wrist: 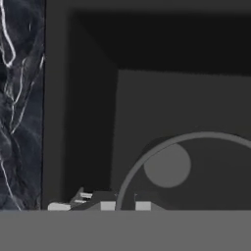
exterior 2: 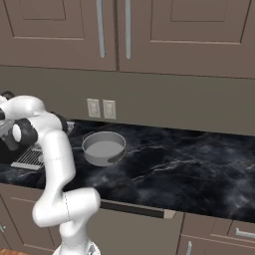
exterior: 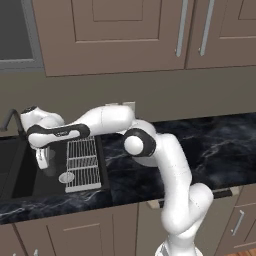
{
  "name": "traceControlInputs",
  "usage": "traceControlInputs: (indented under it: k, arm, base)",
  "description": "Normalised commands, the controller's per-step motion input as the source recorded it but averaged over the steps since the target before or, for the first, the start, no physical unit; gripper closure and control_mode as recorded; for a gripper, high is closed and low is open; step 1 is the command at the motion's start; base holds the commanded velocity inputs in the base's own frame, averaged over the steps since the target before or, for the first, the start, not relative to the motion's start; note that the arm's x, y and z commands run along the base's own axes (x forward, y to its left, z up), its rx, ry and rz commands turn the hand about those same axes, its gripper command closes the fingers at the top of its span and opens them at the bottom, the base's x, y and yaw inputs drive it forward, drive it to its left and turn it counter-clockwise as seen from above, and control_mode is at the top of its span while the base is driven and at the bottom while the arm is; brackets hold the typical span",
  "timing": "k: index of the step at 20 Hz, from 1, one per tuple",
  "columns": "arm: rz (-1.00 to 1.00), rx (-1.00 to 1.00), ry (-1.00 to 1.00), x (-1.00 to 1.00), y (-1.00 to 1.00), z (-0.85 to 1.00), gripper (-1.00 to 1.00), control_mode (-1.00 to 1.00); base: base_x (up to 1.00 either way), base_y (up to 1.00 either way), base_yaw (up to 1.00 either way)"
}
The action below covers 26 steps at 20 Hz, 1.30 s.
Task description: Place the pot in the left basin and the glass cup in the right basin of the sink.
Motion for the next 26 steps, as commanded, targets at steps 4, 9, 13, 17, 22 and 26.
traceControlInputs:
  k: [4, 9, 13, 17, 22, 26]
  arm:
    - [-0.02, 0.0, 0.04, 0.1, 0.01, -0.43, 1.0, -1.0]
    - [0.0, 0.0, 0.0, 0.22, 0.0, -0.26, 1.0, -1.0]
    - [0.0, 0.0, 0.0, 0.22, 0.02, -0.47, 1.0, -1.0]
    - [0.01, 0.0, 0.0, 0.19, 0.04, -0.5, 1.0, -1.0]
    - [0.0, 0.0, 0.0, 0.18, 0.08, -0.36, 1.0, -1.0]
    - [0.0, 0.0, -0.02, 0.24, 0.16, -0.28, 1.0, -1.0]
  base:
    - [0.0, 0.0, 0.0]
    - [0.0, 0.0, 0.0]
    - [0.0, 0.0, 0.0]
    - [0.0, 0.0, 0.0]
    - [0.0, 0.0, 0.0]
    - [0.0, 0.0, 0.0]
